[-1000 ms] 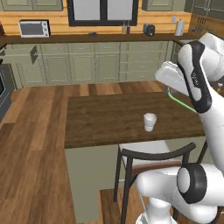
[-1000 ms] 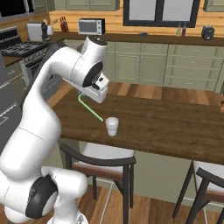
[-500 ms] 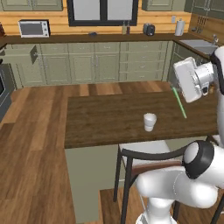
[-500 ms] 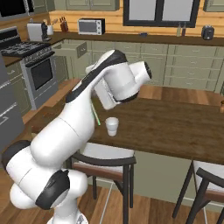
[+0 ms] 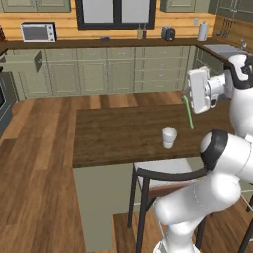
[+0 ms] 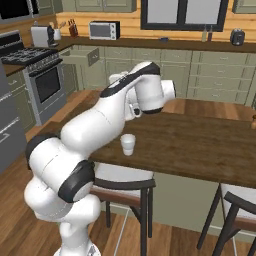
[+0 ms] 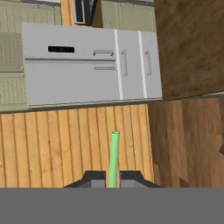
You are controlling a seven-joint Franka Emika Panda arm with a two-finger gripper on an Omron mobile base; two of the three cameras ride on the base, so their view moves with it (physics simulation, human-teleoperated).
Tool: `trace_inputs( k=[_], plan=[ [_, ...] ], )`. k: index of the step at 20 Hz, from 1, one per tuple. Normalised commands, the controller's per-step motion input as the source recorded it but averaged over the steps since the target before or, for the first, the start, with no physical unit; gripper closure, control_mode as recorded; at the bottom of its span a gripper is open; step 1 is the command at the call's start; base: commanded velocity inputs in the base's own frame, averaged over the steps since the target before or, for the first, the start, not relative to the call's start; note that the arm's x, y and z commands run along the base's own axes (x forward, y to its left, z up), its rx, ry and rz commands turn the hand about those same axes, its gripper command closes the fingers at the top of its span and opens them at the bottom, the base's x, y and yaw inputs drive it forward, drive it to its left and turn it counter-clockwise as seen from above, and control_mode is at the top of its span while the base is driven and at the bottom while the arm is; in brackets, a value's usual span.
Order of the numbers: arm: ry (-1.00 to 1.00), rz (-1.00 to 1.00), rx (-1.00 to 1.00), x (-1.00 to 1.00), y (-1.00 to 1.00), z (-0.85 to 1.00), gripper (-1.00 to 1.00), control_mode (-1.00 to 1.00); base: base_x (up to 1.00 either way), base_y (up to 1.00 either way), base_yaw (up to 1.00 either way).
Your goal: Take a straw from the drawer in front and place it inside the glass cup on the dining counter.
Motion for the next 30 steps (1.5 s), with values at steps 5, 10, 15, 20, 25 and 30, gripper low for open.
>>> trace_inputs(
  k=[5, 10, 15, 20, 25, 30],
  plan=[
    [0.07, 0.06, 0.01, 0.57, 0.00, -0.43, 1.00, -1.00, 0.00, 0.00, 0.00],
    [0.14, 0.06, 0.05, 0.62, 0.00, -0.43, 1.00, -1.00, 0.00, 0.00, 0.00],
    [0.13, 0.07, 0.11, 0.53, -0.01, -0.40, 1.00, -1.00, 0.00, 0.00, 0.00],
    [0.05, 0.08, 0.07, 0.43, -0.09, -0.37, 1.00, -1.00, 0.00, 0.00, 0.00],
    [0.00, 0.08, 0.02, 0.33, -0.11, -0.33, 1.00, -1.00, 0.00, 0.00, 0.00],
    [0.01, 0.08, 0.05, 0.29, -0.03, -0.27, 1.00, -1.00, 0.00, 0.00, 0.00]
  ],
)
